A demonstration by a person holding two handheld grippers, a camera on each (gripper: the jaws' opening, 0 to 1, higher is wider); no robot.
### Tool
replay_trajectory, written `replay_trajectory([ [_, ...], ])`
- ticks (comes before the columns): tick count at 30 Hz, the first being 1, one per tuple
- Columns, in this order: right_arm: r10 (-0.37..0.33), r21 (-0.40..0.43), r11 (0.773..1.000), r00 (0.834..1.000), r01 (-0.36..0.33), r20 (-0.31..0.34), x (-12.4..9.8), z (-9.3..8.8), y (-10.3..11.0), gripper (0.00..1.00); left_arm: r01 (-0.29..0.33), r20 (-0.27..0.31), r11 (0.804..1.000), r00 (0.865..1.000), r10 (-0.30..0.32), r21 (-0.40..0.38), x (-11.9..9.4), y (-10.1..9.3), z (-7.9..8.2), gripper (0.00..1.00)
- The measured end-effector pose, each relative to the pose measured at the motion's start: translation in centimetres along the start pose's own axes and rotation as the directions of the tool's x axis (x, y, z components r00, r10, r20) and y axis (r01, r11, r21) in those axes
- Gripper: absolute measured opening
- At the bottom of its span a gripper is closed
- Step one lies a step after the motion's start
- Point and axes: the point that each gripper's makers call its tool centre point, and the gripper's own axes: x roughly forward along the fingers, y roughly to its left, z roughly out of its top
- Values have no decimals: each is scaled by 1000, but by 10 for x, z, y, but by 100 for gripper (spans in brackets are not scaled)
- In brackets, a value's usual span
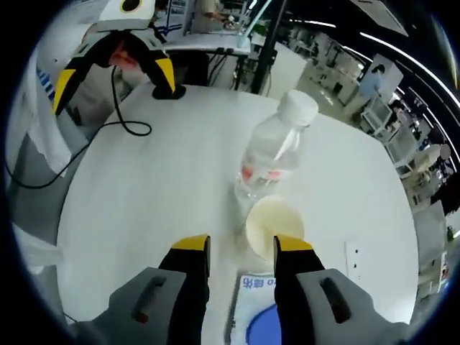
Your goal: Arrange the tabletop items into an orderly group along one side of the table until the central work area is clear of visible clutter.
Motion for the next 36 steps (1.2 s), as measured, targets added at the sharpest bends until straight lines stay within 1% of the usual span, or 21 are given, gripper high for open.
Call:
replay_trajectory([
  [8,-48,81,996,998,44,46,-13,0,3,45,-2,-4,1000,1000,2,10,0,-5,4,78],
  [11,-74,150,987,993,60,90,-20,2,4,47,-3,3,1000,1000,3,11,-1,-6,8,78],
  [13,-92,175,982,991,75,95,-25,1,5,48,-8,-2,1000,1000,8,15,-1,-7,8,78],
  [15,-111,201,976,987,86,118,-32,3,6,50,-17,-3,1000,1000,17,19,-2,-8,9,78],
  [19,-146,254,961,978,106,147,-45,3,8,52,-13,21,1000,1000,13,7,-5,-13,15,78],
  [21,-172,286,950,973,122,155,-54,1,9,52,-17,13,1000,1000,16,16,-5,-15,16,78],
  [22,-177,291,949,971,126,158,-56,1,9,53,-17,9,1000,1000,17,19,-5,-16,15,78],
  [23,-196,316,939,966,136,167,-64,-1,11,53,-16,5,1000,1000,16,27,-6,-19,16,78],
  [27,-243,366,916,953,163,183,-82,-7,16,53,-19,6,999,1000,18,43,-9,-24,20,78],
  [30,-278,407,895,943,184,185,-97,-15,23,53,-24,-7,998,1000,25,60,-12,-28,19,78],
  [34,-329,440,869,928,225,175,-124,-28,36,53,-24,-8,997,1000,24,74,-17,-37,20,78],
  [36,-360,460,853,917,248,173,-139,-34,42,54,-24,-7,997,1000,25,79,-20,-42,22,78],
])
